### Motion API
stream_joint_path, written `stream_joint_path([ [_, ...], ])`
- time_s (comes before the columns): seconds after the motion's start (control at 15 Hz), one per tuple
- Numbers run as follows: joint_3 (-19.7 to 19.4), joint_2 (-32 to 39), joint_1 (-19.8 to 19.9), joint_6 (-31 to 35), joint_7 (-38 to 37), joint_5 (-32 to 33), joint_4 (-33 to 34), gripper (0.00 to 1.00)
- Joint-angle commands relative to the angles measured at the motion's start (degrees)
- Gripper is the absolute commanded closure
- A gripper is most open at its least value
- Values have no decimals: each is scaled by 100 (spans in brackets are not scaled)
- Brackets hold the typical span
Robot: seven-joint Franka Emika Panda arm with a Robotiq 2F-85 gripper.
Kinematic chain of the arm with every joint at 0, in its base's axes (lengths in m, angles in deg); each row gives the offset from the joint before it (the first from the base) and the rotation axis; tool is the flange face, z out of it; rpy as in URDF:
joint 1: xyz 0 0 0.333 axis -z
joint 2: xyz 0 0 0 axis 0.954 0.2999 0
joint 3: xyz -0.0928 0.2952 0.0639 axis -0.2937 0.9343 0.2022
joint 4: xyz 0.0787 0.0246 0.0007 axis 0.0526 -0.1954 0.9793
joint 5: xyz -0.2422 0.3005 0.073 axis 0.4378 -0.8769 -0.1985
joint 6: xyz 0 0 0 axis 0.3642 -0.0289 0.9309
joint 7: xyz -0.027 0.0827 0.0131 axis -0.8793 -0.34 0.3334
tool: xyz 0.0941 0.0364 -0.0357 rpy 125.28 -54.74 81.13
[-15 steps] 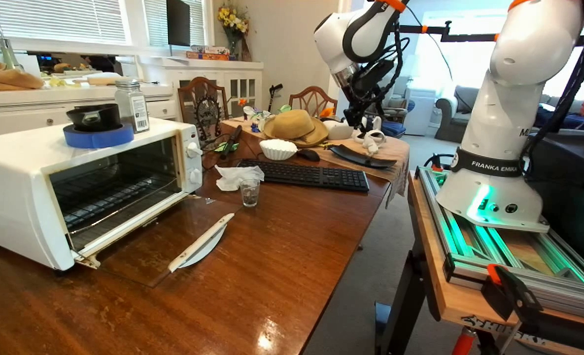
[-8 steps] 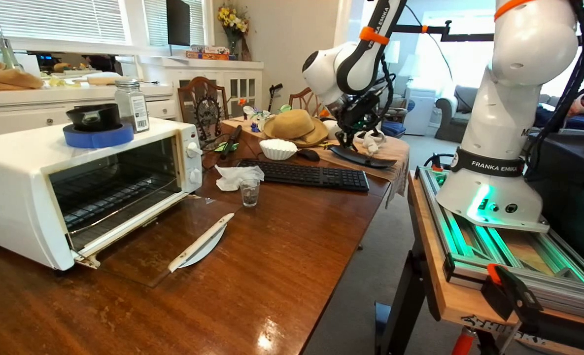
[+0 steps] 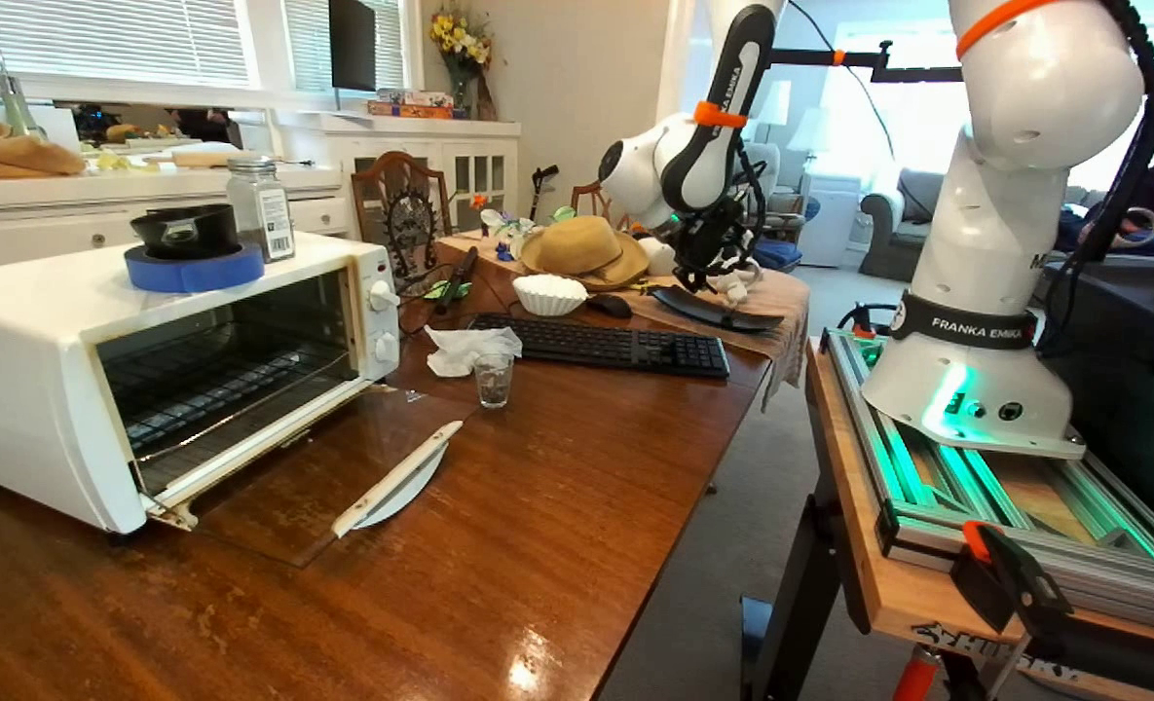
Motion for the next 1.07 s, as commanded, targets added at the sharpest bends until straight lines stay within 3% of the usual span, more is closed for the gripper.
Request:
stream_joint_path([
  [0.0, -18, 167, 23, -39, 2, 30, 120, 0],
  [0.27, -19, 273, 30, -43, 3, 29, 200, 0],
  [0.4, -47, 338, -163, -47, -428, 422, 232, 0],
  [1.0, 436, 652, -452, 274, -926, 932, 140, 0],
])
